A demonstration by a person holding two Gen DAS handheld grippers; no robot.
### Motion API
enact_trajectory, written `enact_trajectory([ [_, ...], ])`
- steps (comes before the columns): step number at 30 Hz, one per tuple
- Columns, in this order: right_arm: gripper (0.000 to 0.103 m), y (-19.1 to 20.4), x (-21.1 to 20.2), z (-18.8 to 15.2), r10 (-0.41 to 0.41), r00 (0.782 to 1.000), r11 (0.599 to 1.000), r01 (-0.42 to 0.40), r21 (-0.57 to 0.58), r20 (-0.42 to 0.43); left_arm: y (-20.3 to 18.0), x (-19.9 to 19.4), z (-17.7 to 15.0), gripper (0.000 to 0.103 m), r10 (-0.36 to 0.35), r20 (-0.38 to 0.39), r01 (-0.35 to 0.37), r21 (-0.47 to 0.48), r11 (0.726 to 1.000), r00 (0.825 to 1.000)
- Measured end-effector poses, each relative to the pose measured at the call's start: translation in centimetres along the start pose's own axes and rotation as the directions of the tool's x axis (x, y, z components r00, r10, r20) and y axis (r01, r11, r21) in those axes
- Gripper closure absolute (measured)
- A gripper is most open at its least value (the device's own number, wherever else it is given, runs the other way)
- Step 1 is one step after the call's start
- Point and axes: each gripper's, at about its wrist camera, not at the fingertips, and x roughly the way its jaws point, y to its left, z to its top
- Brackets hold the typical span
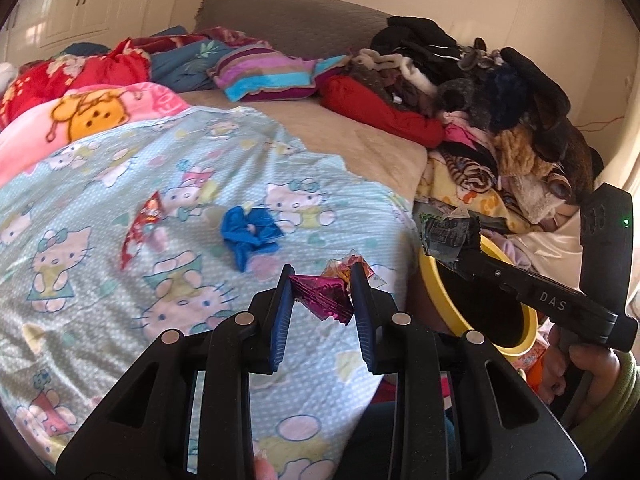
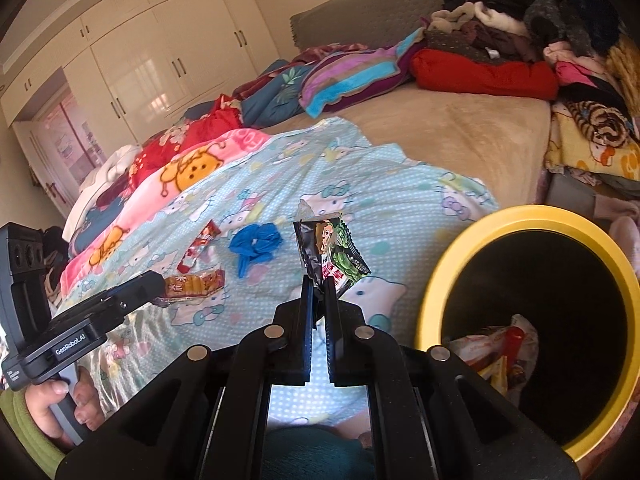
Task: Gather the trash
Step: 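Carry the pink wrapper and green packet toward the yellow bin with both tools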
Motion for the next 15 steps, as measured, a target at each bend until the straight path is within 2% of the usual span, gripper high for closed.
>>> enact_trajectory([
  [15,0.097,-4.5,-3.5,-0.3,-0.088,0.995,0.994,0.085,0.07,0.043,-4.9,1.3,0.9,0.081,-0.076,-0.005,0.076,0.081,0.994,0.997],
])
